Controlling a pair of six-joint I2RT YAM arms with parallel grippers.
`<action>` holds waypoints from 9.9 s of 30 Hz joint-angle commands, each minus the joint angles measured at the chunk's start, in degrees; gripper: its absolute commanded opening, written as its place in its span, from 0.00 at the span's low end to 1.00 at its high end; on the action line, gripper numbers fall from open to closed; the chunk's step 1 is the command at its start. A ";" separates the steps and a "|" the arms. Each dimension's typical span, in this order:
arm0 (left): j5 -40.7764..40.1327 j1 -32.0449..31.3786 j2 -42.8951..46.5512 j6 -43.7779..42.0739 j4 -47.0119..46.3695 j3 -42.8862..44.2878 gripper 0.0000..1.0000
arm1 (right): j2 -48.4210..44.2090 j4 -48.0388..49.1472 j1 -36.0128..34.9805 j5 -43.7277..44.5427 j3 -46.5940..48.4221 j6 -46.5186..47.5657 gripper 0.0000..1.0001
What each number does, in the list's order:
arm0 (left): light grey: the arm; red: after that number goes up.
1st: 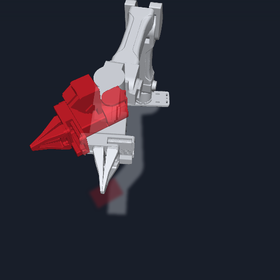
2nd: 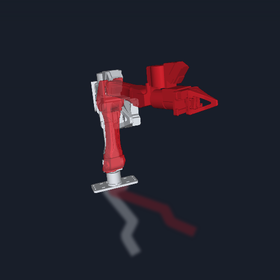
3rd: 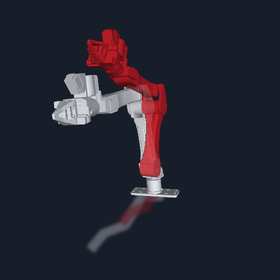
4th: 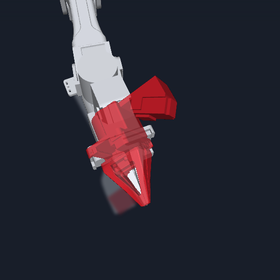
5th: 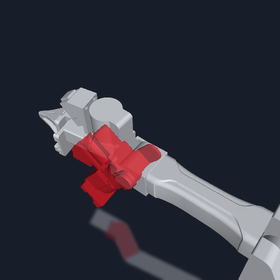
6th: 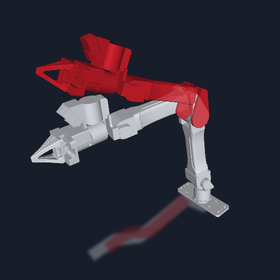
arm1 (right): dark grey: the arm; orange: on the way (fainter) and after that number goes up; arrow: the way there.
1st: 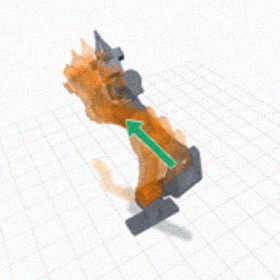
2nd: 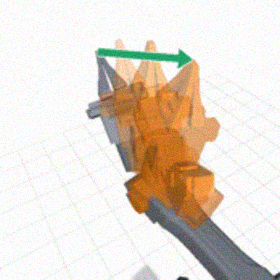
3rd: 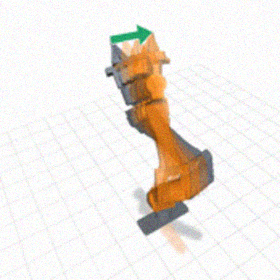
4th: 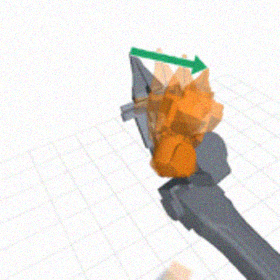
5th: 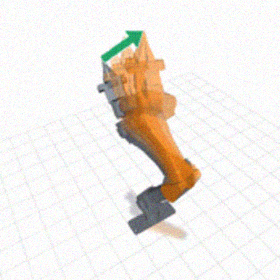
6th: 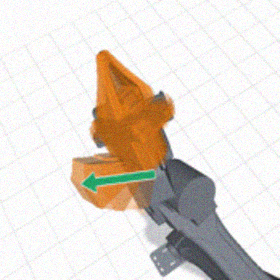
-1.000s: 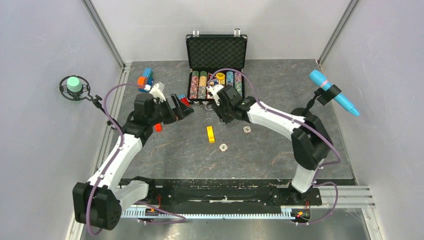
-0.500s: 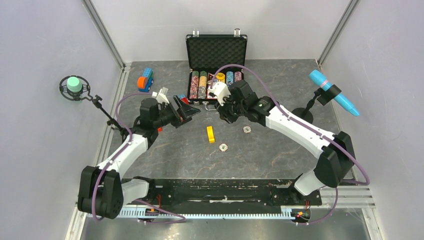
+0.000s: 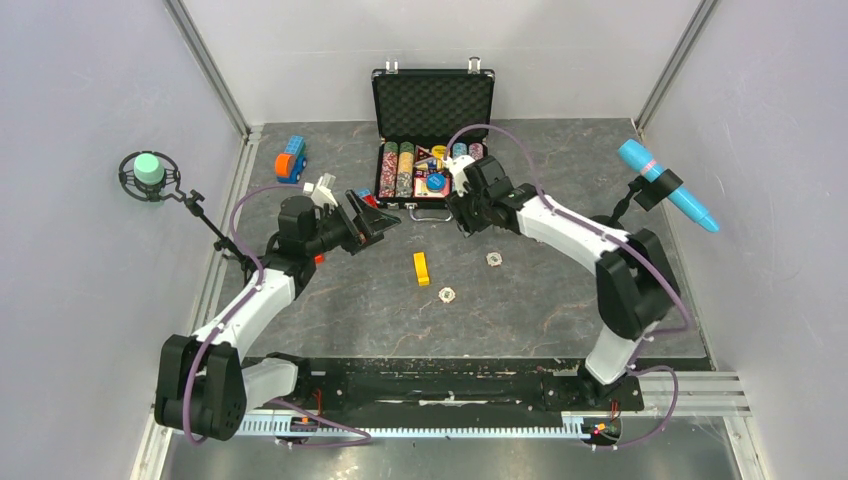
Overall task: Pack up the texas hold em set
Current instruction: Move the poker chip to the center of the board, then pick up the poker chip from the center of the board.
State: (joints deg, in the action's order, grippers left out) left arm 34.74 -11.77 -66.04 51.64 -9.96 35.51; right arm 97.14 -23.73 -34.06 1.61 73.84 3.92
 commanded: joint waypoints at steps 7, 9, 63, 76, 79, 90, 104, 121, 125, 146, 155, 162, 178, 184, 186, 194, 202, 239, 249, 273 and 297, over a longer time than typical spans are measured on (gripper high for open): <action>1.64 -0.23 1.79 -0.11 -0.95 1.27 0.98 | 11.11 7.71 5.27 0.31 3.85 -8.14 0.57; 1.65 -0.19 1.74 -0.29 -0.71 1.45 0.99 | 12.50 8.03 5.37 1.32 4.83 -8.24 0.59; 1.21 -0.18 0.41 -2.16 0.73 2.40 1.00 | 17.17 3.76 3.20 3.40 -3.16 -9.04 0.42; 1.29 -0.18 0.82 -2.15 0.82 2.22 1.00 | 10.46 4.66 -2.81 4.22 -10.98 -11.33 0.51; 1.38 -0.18 1.00 -2.15 0.82 2.30 1.00 | 10.57 3.67 -2.83 5.07 -10.92 -10.92 0.55; 1.38 -0.18 0.69 -2.13 0.82 2.50 1.00 | 10.65 2.25 -3.41 3.01 -10.80 -10.42 0.56; 1.30 -0.18 0.58 -2.33 0.73 2.38 1.00 | 11.14 1.27 -3.93 3.20 -10.72 -10.04 0.46; 0.94 -0.18 -0.03 -1.31 -0.58 1.19 1.00 | 5.21 1.78 -3.90 2.90 -7.50 -4.52 0.35; 0.95 -0.18 -0.11 -0.97 -1.15 0.98 1.00 | 3.32 1.76 -3.90 2.42 -7.22 -1.21 0.34; 3.93 -1.76 -5.50 7.17 -14.67 -3.50 0.96 | -7.47 -2.43 -3.99 -17.34 0.20 12.66 0.33; 3.23 -6.36 -8.80 10.53 -20.14 -3.19 0.94 | -9.88 -2.02 -4.85 -21.20 0.89 15.13 0.33; 3.32 -8.30 -10.88 12.81 -23.75 -2.58 0.90 | -11.75 1.07 -5.07 -23.63 -0.53 15.34 0.33; 3.66 -11.67 -14.17 16.56 -30.44 -2.12 0.71 | -11.18 2.67 -6.10 -26.09 0.16 14.62 0.33; 3.48 -12.45 -14.63 17.30 -31.60 -1.88 0.62 | -10.99 3.02 -6.45 -26.66 0.03 14.45 0.33; 3.45 -12.58 -14.78 17.55 -31.83 -1.78 0.61 | -10.79 3.04 -6.61 -26.82 0.20 14.46 0.33; 3.49 -13.01 -14.78 17.79 -32.44 -1.70 0.54 | -10.16 3.05 -7.00 -27.00 0.42 14.60 0.33; 3.58 -13.13 -14.55 17.88 -32.68 -1.87 0.43 | -9.78 2.96 -7.24 -26.86 0.51 14.45 0.33; 2.29 -13.25 -7.02 10.26 -28.77 -0.65 0.02 | -18.57 21.04 -6.22 -24.04 -10.18 -1.09 0.57; 2.24 -13.18 -3.59 5.83 -25.24 0.69 0.02 | -25.82 32.86 -0.87 -25.74 -17.87 -18.09 0.58; 5.33 -13.36 -1.11 6.70 -34.90 0.81 0.02 | -22.91 57.85 5.42 -46.61 -27.53 -44.20 0.42; 5.86 -14.71 -2.48 6.96 -36.80 1.94 0.02 | -20.16 62.59 4.67 -50.80 -27.70 -48.07 0.23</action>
State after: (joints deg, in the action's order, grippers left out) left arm 39.59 -25.96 -68.51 60.05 -43.55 35.05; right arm 76.49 34.13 -29.04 -47.11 46.13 -42.52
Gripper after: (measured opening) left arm 0.044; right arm 0.254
